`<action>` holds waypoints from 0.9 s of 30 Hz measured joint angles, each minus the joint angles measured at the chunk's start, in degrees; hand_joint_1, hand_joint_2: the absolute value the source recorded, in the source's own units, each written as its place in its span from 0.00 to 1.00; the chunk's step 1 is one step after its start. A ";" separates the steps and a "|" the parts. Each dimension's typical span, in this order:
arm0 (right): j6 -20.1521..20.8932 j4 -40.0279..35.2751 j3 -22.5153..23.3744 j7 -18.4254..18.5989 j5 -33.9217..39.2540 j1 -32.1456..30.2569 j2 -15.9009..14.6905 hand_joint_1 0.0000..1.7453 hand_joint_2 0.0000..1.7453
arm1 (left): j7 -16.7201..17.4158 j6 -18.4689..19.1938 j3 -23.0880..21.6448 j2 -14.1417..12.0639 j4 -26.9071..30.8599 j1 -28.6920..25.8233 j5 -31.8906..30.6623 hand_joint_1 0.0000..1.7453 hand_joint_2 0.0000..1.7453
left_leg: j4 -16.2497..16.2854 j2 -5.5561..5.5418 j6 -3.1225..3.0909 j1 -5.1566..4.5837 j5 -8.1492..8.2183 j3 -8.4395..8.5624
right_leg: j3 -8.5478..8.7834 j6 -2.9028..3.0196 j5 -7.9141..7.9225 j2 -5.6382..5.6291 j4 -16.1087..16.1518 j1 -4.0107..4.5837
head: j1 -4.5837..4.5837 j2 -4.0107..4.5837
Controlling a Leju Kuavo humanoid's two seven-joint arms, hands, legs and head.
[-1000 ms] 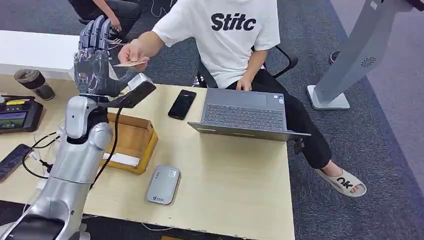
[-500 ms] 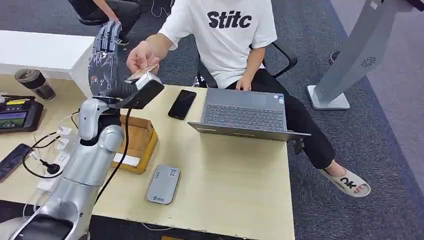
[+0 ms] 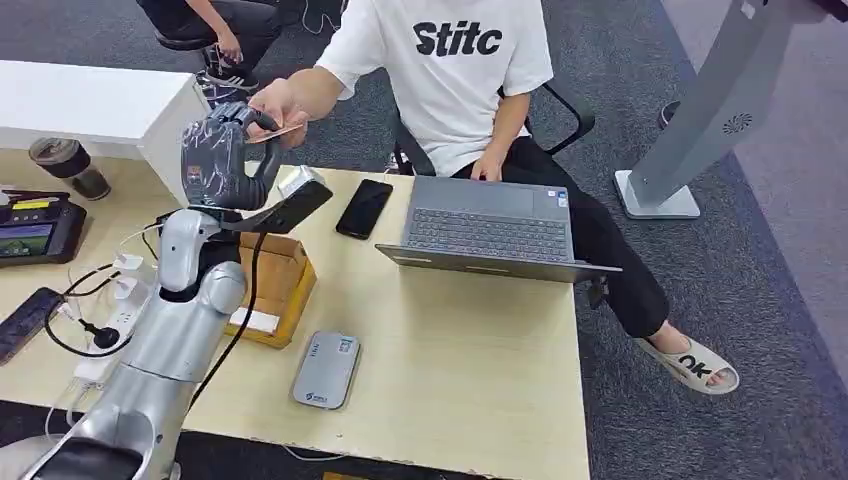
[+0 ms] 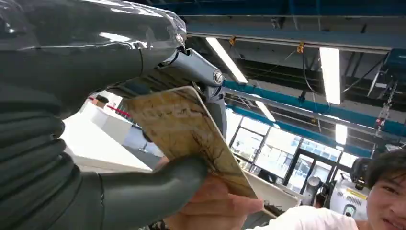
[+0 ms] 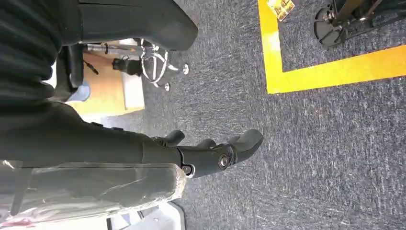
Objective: Pass the card to the sensor for recognition and then transmit it.
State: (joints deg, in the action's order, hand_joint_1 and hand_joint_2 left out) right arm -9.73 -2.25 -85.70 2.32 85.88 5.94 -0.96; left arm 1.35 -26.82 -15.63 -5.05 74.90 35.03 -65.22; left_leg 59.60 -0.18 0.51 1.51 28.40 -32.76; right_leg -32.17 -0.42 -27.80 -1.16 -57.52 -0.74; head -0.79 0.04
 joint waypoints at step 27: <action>0.00 0.00 -0.57 0.13 0.02 -0.04 -0.87 0.00 1.00 | -1.62 2.50 -0.61 -2.45 0.13 -0.25 -3.52 1.00 1.00 | 0.00 -0.05 -0.04 0.00 -0.05 -0.02 | 0.02 0.00 0.00 0.08 0.00 0.00 | 0.00 0.00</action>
State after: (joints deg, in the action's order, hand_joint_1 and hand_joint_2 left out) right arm -9.73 -2.25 -86.27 2.45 85.90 5.90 -1.84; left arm -0.26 -24.32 -16.24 -7.50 75.04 34.77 -68.75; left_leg 59.60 -0.23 0.46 1.51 28.35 -32.79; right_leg -32.15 -0.43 -27.80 -1.08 -57.52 -0.74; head -0.79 0.04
